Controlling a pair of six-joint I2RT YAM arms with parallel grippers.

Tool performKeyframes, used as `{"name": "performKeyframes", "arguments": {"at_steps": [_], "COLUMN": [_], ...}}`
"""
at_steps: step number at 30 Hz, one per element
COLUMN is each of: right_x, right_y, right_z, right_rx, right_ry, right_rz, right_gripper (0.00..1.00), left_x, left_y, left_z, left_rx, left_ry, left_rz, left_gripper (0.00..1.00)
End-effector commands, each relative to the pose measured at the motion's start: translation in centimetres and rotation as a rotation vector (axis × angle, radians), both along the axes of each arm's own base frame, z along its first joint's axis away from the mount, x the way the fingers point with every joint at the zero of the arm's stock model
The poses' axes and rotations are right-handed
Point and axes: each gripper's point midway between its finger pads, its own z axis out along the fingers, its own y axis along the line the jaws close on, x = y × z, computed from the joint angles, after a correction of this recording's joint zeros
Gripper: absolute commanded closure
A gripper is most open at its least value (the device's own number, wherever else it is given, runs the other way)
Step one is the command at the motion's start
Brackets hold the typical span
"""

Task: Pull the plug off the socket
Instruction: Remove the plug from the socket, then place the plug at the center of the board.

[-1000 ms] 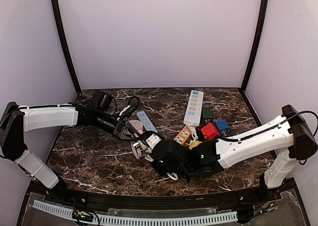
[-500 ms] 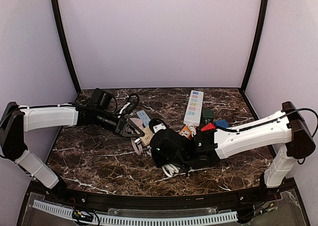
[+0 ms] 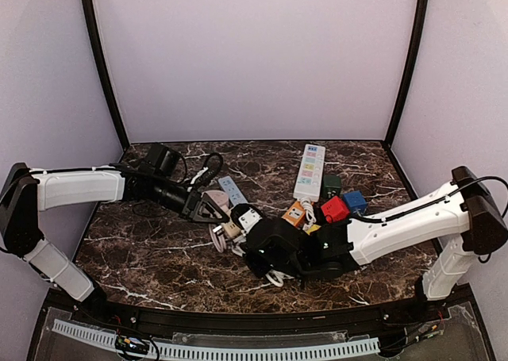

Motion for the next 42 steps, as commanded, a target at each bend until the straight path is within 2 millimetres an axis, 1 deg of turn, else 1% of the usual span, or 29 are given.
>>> {"name": "performKeyframes", "arguments": {"at_steps": [1,5,7,10,16,18,20,23,24,28,29,31,33,35,38,41,42], "right_x": [-6.4,-8.0,-8.0,-6.6,-4.0,-3.1,-1.8,0.5,1.3,4.5,5.2,6.6,8.0,9.0,10.2,11.0,11.1], "right_y": [1.5,2.0,2.0,1.3,-0.3,-1.2,-2.8,-5.9,-7.1,-11.9,-12.8,-14.1,-15.0,-15.2,-15.2,-15.3,-15.3], "right_z": [2.5,2.9,3.0,2.9,4.0,4.2,4.2,3.7,3.4,2.5,2.5,2.1,1.7,1.1,0.0,-0.7,-0.8], "right_rx": [0.004,0.013,0.012,-0.013,-0.001,-0.005,-0.023,-0.061,-0.071,-0.103,-0.098,-0.091,-0.082,-0.072,-0.022,0.041,0.061], "right_ry": [-0.063,-0.083,-0.092,-0.110,-0.114,-0.108,-0.095,-0.058,-0.044,0.001,0.012,0.035,0.046,0.056,0.109,0.170,0.186], "right_rz": [0.301,0.386,0.381,0.286,0.106,0.048,-0.044,-0.177,-0.220,-0.389,-0.420,-0.460,-0.494,-0.491,-0.476,-0.461,-0.455], "right_gripper": [1.00,1.00,1.00,1.00,1.00,1.00,1.00,1.00,1.00,1.00,1.00,1.00,1.00,1.00,1.00,1.00,0.97], "left_x": [5.7,5.8,5.9,5.9,5.9,6.0,6.2,6.8,7.0,7.5,7.5,7.5,7.4,7.2,6.9,6.5,6.5], "left_y": [3.4,3.5,3.6,3.6,3.6,3.7,4.1,5.1,5.5,6.7,6.9,7.1,7.2,7.1,6.7,6.3,6.3], "left_z": [-0.3,-0.3,-0.3,-0.3,-0.2,0.0,0.5,1.8,2.5,4.2,4.3,4.8,5.1,5.2,5.5,5.5,5.5], "left_rx": [0.102,0.101,0.100,0.100,0.099,0.099,0.099,0.087,0.077,0.062,0.063,0.065,0.063,0.053,0.028,0.006,0.002], "left_ry": [-0.178,-0.177,-0.176,-0.175,-0.178,-0.188,-0.211,-0.260,-0.279,-0.336,-0.347,-0.370,-0.382,-0.384,-0.378,-0.362,-0.358], "left_rz": [0.201,0.206,0.208,0.209,0.211,0.215,0.231,0.270,0.286,0.327,0.330,0.334,0.334,0.325,0.299,0.276,0.275], "left_gripper": [0.98,0.98,0.98,0.98,0.98,0.98,0.99,0.99,0.99,0.99,0.99,0.99,0.99,0.99,0.99,0.99,0.98]}}
